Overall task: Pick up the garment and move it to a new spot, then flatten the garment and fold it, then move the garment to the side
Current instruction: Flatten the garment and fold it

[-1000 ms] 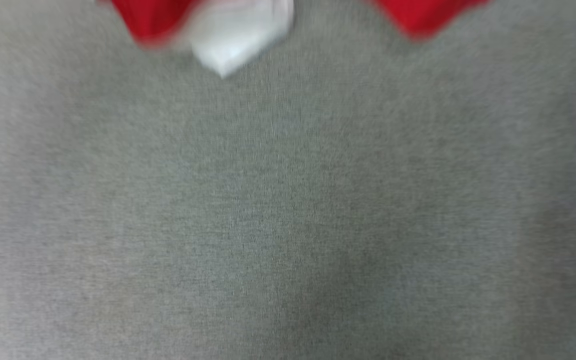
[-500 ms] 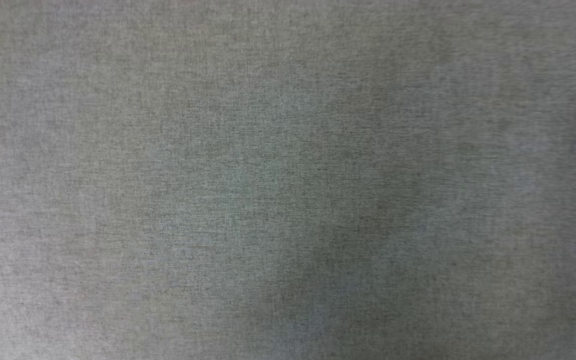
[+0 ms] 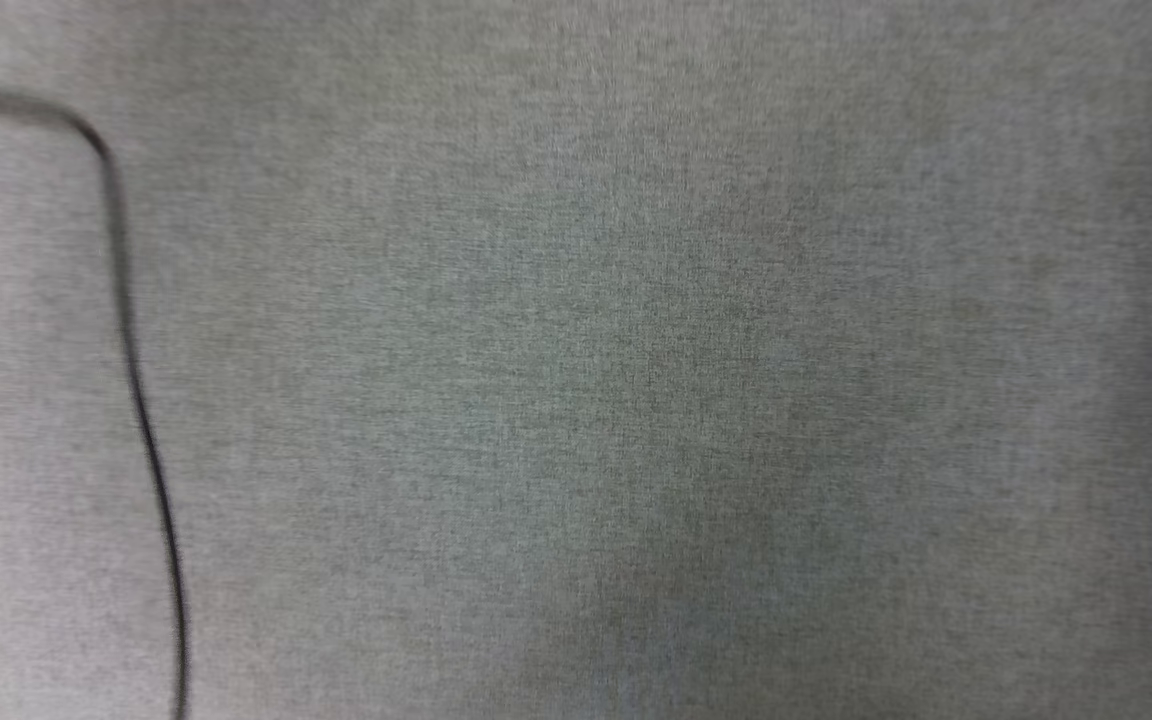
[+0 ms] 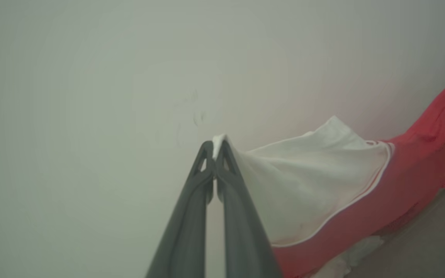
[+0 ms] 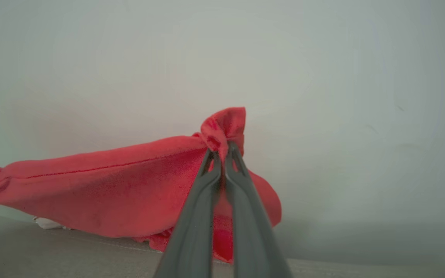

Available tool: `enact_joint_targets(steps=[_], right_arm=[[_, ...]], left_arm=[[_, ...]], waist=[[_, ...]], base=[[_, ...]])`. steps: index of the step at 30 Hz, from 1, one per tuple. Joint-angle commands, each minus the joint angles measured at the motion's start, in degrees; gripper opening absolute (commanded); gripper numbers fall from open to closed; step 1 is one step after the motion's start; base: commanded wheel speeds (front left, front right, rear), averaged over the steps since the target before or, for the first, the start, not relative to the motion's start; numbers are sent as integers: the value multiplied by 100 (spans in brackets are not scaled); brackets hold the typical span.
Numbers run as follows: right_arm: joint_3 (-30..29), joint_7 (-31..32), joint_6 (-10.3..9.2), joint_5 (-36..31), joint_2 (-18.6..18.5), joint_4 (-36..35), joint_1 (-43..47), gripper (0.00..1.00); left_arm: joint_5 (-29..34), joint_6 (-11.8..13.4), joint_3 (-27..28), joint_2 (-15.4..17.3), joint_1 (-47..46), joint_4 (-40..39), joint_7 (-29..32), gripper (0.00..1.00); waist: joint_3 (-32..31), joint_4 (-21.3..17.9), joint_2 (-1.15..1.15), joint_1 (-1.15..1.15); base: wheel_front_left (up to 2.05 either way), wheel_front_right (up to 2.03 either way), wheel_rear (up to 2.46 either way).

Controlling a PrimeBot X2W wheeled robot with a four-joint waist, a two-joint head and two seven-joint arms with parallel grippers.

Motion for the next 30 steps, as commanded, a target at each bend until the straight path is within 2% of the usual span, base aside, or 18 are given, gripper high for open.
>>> enact_joint_targets(steps=[1,12,15,26,30], right_arm=[[47,-105,-8,83,25,33,273,0],[626,-505,-8,951,10,186,2203,0],[863,-509,-8,1248,-71,208,2722,0],[1525,-458,-8,2311,-254,236,4259,0],[1764,-315,-8,2755,-413,147,4691,0]], left_arm=[[-49,32,-8,-93,444,-101,-12,0],[-212,293,97,-342,3330,-837,-13,0],[-308,240,105,-382,4011,-909,-13,0],[-493,302,168,-284,5747,-914,-13,0],[-712,200,153,-286,6309,-1075,-13,0]], waist=[[-173,18,0,0],[-1297,11,0,0],[-1579,24,0,0],[-2519,104,0,0],[-2787,152,0,0]], base=[[0,0,0],[0,0,0],[0,0,0],[0,0,0],[0,0,0]])
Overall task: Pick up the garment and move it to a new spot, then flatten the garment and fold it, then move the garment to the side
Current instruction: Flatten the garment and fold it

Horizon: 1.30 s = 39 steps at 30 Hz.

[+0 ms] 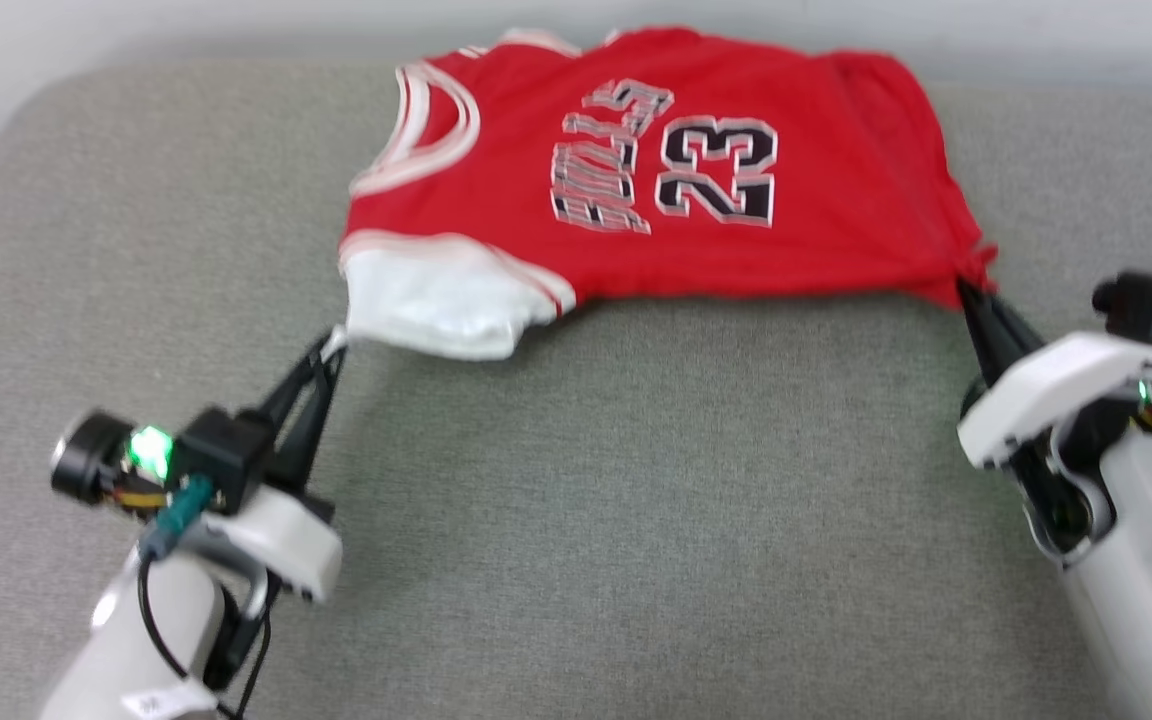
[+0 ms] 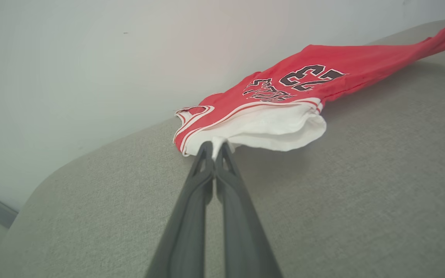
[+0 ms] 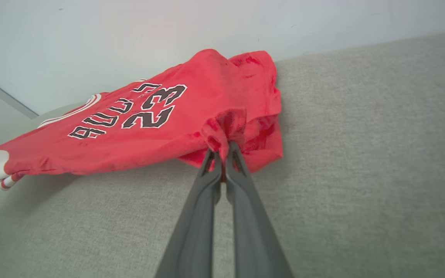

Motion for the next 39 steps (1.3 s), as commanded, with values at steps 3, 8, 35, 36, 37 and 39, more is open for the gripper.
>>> enact_joint_targets(steps=[3,8,35,36,37,39], right_arm=[[151,137,-7,395,-215,-108,482,0],[316,340,-7,827,-409,-289,1031,0],[732,1791,-6,2065,-1223,-2428,4013,0],[645,1851,-6,2071,-1258,-2548,4108,0],[559,1915,-6,2065,-1282,-2663,4201,0],[388,2059,-6,2033,-1281,-2916,4369,0]], left_arm=[[-121,-38,-75,83,510,-118,59,0],[-284,-59,-144,194,1109,-239,259,0],[-1178,-30,-380,1273,3960,-2174,1482,0],[-1201,2,-361,1300,4024,-2255,1509,0],[-1211,26,-339,1331,4064,-2321,1536,0],[-1234,81,-279,1392,4128,-2453,1562,0]], waist=[[-363,83,0,2],[-676,94,0,2],[-1710,79,0,2],[-1706,70,0,2],[-1703,63,0,2],[-1696,47,0,2]], base=[[0,0,0],[0,0,0],[0,0,0],[0,0,0],[0,0,0],[0,0,0]])
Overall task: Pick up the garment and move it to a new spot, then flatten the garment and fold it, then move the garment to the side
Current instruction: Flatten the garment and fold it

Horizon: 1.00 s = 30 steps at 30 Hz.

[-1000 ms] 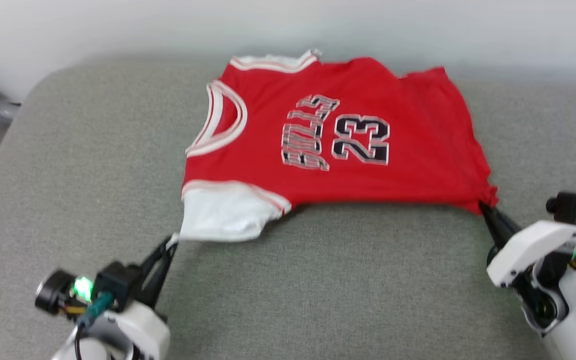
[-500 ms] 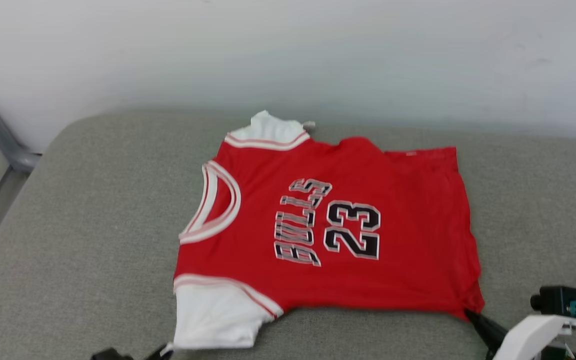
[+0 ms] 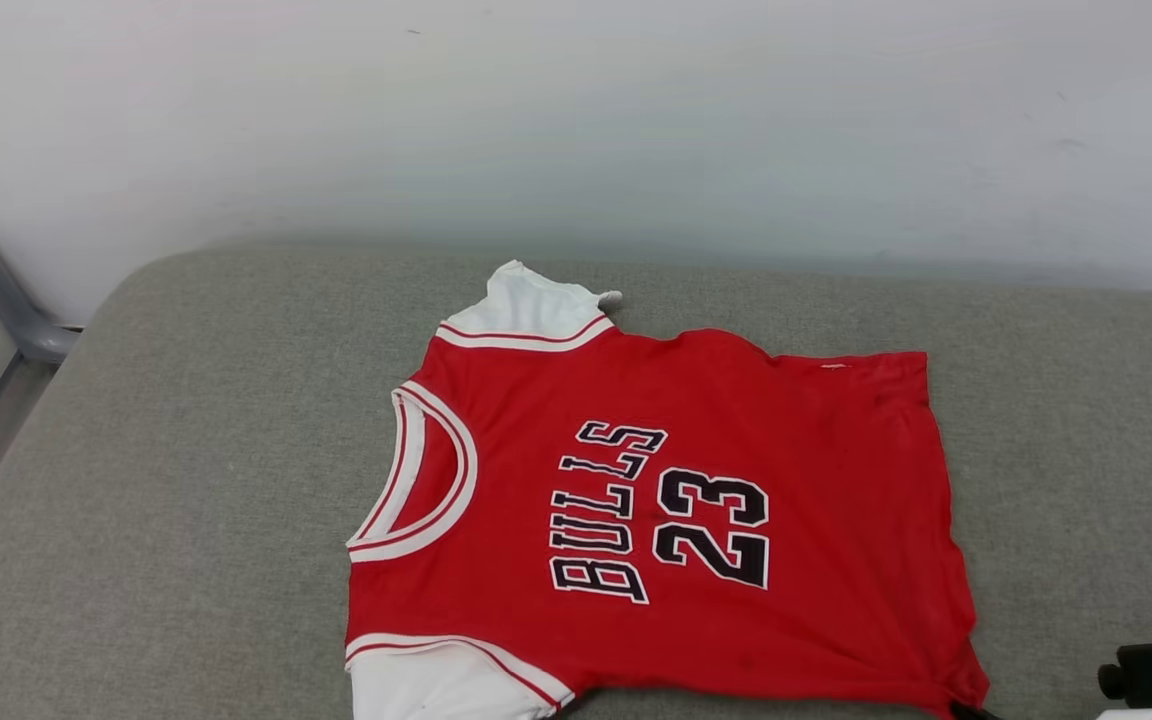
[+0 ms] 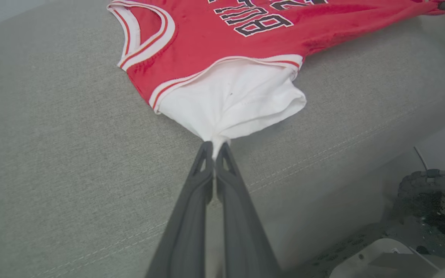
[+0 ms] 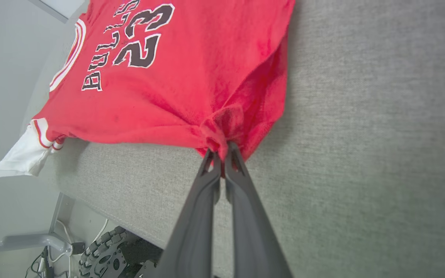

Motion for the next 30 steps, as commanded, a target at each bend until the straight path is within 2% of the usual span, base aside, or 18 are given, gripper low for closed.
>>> enact_joint_targets(steps=[1,6,14,19,30], right_arm=[[-115,68,-5,-19,9,-150,135,0],[-579,374,-5,-228,141,-647,220,0],[-1077,1096,-5,-672,472,-1142,-299,0],[-1367,1485,-5,-1036,752,-1172,-701,0],[-1458,1945,-5,-1696,985,-911,-1659,0]], left_arm=[[2,45,69,44,40,-87,-25,0],[92,69,284,168,-338,-270,-132,0],[174,-138,363,122,-1356,-248,-44,0],[281,-248,319,25,-2101,41,-7,0],[422,-509,111,-80,-3535,986,46,0]], waist=[[10,-11,-1,0],[71,-25,-1,0],[467,-96,-1,0],[817,-111,-1,0],[1440,-207,-1,0]], base=[[0,0,0],[0,0,0],[0,0,0],[0,0,0],[0,0,0]])
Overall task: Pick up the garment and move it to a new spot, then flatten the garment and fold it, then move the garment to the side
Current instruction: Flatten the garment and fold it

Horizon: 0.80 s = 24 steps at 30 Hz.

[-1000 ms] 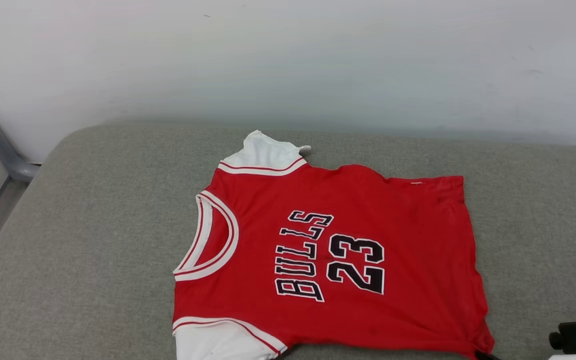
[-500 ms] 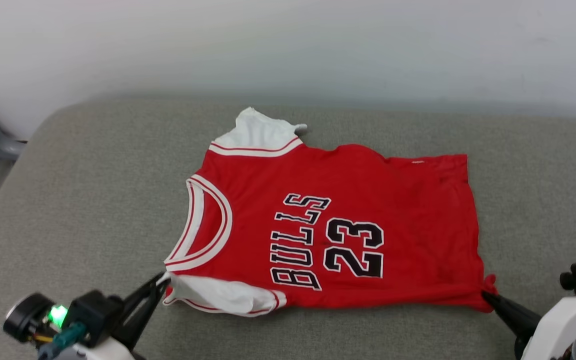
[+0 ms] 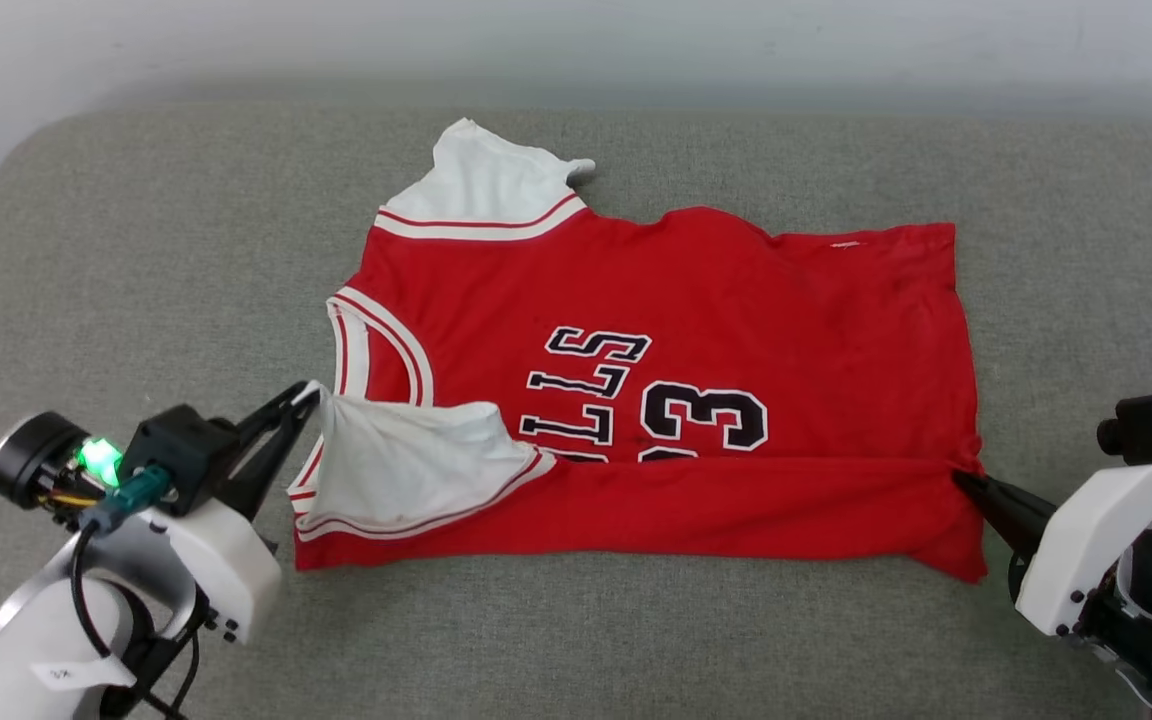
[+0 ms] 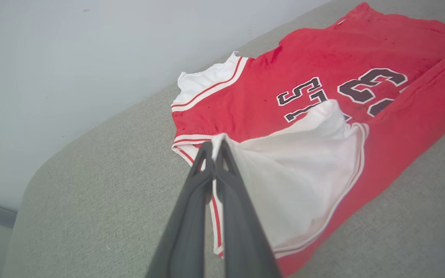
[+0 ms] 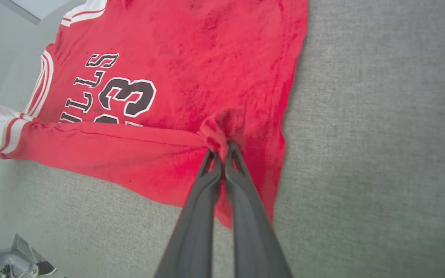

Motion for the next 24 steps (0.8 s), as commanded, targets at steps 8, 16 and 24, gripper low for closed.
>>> enact_joint_targets(steps=[8,16,24], right_arm=[[163,144,-5,-249,47,299,-534,0],[98,65,-5,-551,103,694,-808,100],[205,-296,-5,-468,17,804,-799,100]], left_arm=[[116,-118,-350,-95,-882,854,-20,0],[159,-13,-621,-328,-1386,1779,169,100],[146,314,-553,-806,-1616,2412,-362,100]], waist=[[429,-89,0,-1],[547,-101,0,-1],[341,-73,0,-1]], base=[[0,0,0],[0,0,0],[0,0,0]])
